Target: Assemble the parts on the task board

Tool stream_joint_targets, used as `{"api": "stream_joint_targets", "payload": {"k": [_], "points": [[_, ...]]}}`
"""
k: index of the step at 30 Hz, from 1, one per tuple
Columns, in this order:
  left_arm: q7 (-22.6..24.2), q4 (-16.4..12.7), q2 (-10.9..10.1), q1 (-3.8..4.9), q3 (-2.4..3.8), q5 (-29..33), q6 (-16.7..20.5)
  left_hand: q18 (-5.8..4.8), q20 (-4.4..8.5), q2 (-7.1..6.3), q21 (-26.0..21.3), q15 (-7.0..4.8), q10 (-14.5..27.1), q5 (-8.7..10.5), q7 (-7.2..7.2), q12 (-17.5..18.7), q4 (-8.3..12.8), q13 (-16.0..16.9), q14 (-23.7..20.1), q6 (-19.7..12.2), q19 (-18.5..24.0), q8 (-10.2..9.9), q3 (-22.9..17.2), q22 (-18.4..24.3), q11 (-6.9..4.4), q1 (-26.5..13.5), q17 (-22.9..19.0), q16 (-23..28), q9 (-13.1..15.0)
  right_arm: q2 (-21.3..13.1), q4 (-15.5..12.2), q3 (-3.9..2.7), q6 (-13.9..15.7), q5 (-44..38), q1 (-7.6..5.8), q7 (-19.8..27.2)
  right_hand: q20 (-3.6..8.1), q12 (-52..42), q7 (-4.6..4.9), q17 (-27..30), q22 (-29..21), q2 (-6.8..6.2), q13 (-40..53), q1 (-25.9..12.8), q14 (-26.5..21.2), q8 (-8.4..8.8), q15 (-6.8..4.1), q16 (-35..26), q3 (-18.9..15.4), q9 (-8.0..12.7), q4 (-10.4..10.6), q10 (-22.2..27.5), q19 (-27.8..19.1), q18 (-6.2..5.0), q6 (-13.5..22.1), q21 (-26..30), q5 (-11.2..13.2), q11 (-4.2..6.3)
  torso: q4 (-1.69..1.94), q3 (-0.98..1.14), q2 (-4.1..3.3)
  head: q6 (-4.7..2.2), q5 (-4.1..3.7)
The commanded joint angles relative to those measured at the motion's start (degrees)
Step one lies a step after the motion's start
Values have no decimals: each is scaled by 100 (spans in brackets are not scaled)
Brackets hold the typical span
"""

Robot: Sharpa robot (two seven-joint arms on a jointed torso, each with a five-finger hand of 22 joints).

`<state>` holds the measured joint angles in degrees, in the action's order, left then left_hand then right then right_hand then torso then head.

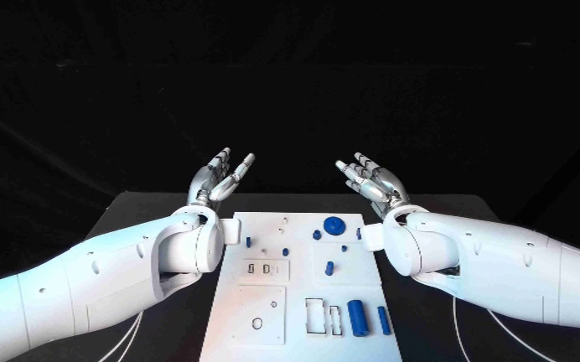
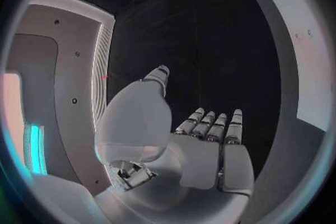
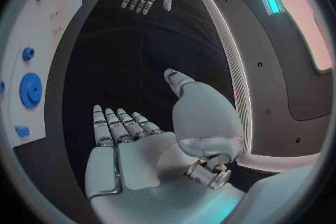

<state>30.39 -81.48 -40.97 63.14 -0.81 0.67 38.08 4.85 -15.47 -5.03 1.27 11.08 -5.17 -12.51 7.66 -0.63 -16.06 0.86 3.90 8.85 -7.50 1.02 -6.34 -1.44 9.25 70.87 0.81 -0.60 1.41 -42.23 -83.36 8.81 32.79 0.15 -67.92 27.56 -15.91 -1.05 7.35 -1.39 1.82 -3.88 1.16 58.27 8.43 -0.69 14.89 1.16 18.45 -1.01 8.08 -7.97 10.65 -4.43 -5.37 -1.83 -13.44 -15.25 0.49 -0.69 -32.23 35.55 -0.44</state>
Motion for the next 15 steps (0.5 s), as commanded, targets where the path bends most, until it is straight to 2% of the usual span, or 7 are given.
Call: {"api": "stream_joint_targets", "payload": {"k": [1,4,6,8,9,12,15], "points": [[172,-4,14,8,5,-16,-275,167,-123,55,46,205,-107,-69,530,-47,-74,23,137,166,-39,66,-85,-22,134,352,40,-57,29,32,74,58,-847,-147,-70,-89,-100,-139,1001,-134,105,1,83,781,732,-174,91,206,251,-112,-309,-680,368,-20,-511,-194,-59,-102,2,-3,-3,-1,1],[172,-4,14,8,5,-16,-275,34,-141,167,234,452,-800,-53,748,-194,-47,111,718,866,-490,270,-199,-117,378,468,166,-245,161,43,104,97,-931,-155,-105,-99,-64,-357,988,-300,202,-23,188,1112,1640,-435,-23,495,391,-277,-571,-1583,794,-117,-1274,-376,1,-26,2,-3,-3,-1,1],[148,-86,-236,38,3,-203,-513,-37,-139,182,406,485,-1161,-53,739,-205,-41,120,1133,1186,-938,362,-268,-186,389,538,244,-362,223,-88,228,99,-952,-1154,-173,-19,-68,-571,967,-463,320,-79,259,1319,2628,-705,-152,797,521,-443,-788,-2669,1364,-260,-2052,-627,57,52,14,-36,-111,77,-44],[153,-86,-264,52,3,-217,-565,70,-128,191,578,326,-1867,-47,804,-341,-24,189,1724,1595,-1410,498,-329,-252,539,608,356,-547,307,-105,251,98,-912,-1376,-194,-32,-67,-666,937,-558,397,-103,270,1431,3305,-874,-237,976,646,-546,-939,-3417,1821,-350,-2561,-814,118,112,24,-32,-145,57,-60],[152,-87,-276,57,3,-223,-600,151,-126,191,729,291,-2794,-47,887,-547,-3,271,2157,2116,-1854,680,-387,-307,582,677,432,-672,413,-113,259,98,-895,-1477,-204,-44,-66,-692,916,-598,453,-124,267,1472,3652,-959,-285,1054,724,-599,-1018,-3817,2189,-408,-2843,-956,159,149,29,-28,-160,51,-68],[113,-93,-312,75,3,-283,-754,462,-114,132,1243,54,-3953,-43,821,-623,52,278,3955,2810,-3280,911,-554,-466,425,881,749,-1256,554,-145,280,97,-854,-1812,-246,-145,-61,-673,868,-613,545,-160,259,1551,3948,-1112,-378,1102,904,-692,-1165,-4188,2853,-510,-3374,-1217,171,225,39,-21,-203,42,-83],[55,-105,-340,98,3,-399,-919,553,-105,87,1291,-56,-4623,-40,761,-738,94,313,4302,3652,-3553,1204,-689,-430,318,1004,794,-1344,719,-174,310,96,-904,-2166,-299,-339,-45,-611,813,-619,557,-228,246,1541,4247,-1237,-467,1135,1132,-768,-1263,-4517,3133,-585,-3932,-1337,200,297,54,-18,-240,35,-99]]}}
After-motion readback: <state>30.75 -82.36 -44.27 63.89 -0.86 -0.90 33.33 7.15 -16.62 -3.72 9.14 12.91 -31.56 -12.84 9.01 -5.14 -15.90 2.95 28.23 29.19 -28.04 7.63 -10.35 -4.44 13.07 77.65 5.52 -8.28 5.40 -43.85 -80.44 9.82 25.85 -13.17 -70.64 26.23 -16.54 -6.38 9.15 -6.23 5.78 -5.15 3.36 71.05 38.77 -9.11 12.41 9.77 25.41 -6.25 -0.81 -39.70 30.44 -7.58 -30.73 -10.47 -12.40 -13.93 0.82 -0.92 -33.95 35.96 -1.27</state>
